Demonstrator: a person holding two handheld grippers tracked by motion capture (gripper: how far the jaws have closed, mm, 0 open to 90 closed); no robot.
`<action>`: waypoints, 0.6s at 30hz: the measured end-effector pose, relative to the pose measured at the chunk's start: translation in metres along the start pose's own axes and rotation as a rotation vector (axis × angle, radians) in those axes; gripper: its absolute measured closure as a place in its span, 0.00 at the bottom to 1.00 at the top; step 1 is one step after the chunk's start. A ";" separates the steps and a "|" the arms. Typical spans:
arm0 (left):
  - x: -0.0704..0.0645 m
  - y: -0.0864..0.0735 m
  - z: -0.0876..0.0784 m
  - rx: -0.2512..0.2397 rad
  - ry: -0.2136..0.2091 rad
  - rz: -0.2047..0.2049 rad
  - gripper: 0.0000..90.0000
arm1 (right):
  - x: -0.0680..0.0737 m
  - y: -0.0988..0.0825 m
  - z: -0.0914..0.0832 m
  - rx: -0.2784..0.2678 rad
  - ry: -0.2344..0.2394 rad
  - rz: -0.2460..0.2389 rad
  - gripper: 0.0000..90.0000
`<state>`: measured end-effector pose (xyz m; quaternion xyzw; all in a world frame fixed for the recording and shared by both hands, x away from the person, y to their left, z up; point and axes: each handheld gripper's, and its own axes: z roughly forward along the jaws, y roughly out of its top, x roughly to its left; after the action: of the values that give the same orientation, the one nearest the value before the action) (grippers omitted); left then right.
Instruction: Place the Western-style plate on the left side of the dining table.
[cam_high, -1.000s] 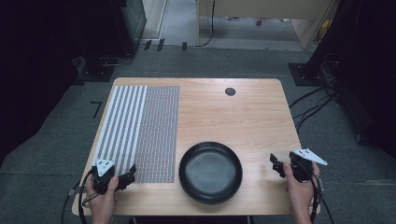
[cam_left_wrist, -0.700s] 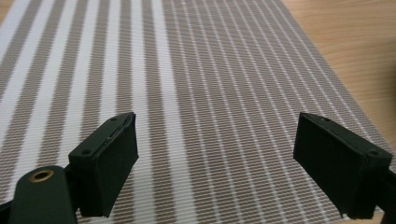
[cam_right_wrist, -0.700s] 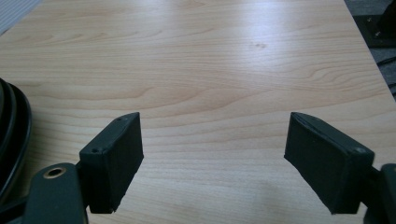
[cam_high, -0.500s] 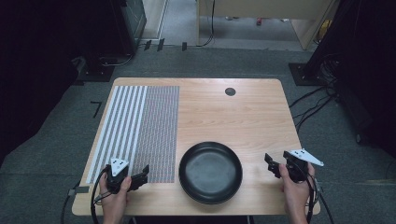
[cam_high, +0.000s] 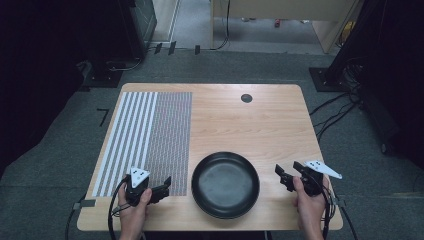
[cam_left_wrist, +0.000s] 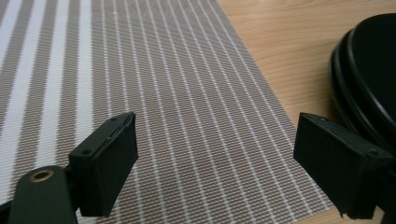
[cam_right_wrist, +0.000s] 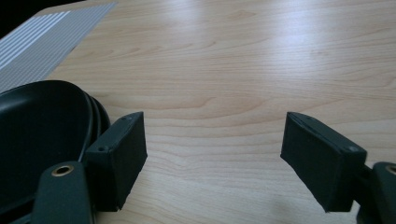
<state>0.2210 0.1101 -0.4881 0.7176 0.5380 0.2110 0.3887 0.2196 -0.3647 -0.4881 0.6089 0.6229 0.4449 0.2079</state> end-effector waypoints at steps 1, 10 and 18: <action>-0.002 0.000 0.001 0.001 -0.004 0.002 0.15 | 0.001 0.000 0.000 0.000 0.004 0.002 0.24; -0.013 0.004 0.003 -0.002 -0.037 0.003 0.15 | 0.010 -0.001 0.003 0.004 0.030 -0.005 0.24; -0.021 0.004 0.005 0.003 -0.060 0.003 0.15 | 0.017 -0.003 0.006 0.011 0.054 -0.009 0.25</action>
<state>0.2206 0.0882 -0.4855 0.7250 0.5255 0.1891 0.4030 0.2201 -0.3462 -0.4888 0.5949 0.6335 0.4569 0.1895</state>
